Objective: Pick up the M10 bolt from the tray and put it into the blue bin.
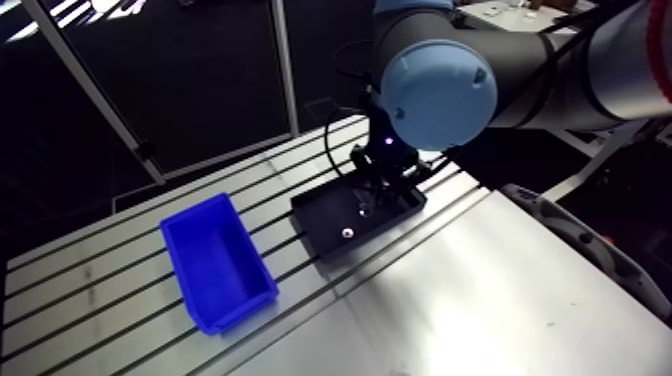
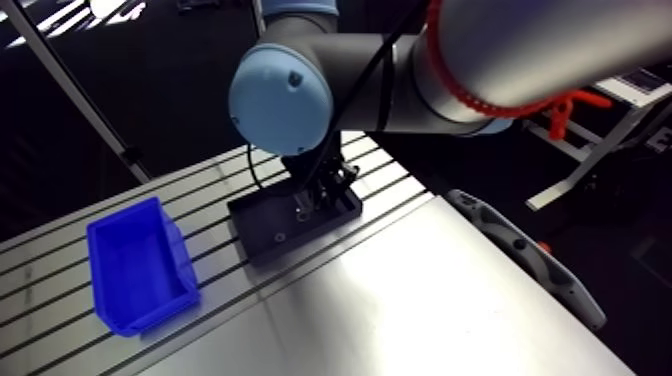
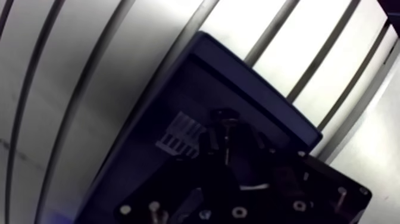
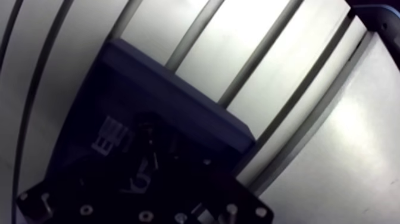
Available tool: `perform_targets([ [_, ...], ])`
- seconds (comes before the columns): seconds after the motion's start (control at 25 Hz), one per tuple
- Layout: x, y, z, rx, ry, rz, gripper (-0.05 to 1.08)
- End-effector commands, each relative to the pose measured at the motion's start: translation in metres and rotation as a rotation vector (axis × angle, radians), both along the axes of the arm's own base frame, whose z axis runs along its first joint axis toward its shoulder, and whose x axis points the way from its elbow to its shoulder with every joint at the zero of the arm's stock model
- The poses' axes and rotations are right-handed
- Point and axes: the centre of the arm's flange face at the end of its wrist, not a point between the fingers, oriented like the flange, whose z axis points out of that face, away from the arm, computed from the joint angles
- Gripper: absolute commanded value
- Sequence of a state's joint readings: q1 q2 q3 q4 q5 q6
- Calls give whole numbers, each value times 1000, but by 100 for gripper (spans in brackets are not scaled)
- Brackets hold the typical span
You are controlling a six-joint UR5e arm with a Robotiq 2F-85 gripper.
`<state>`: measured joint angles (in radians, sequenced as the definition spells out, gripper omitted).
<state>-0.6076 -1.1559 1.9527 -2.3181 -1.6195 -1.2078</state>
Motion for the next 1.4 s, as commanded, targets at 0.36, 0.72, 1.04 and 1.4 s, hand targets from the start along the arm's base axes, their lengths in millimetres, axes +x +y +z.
perform_targets([
  [0.36,1,-1,0,1,2,0,67],
  [0.72,1,-2,1,1,5,2,69],
  [1.04,1,-3,2,1,5,3,72],
  [1.4,1,-3,0,0,3,3,73],
])
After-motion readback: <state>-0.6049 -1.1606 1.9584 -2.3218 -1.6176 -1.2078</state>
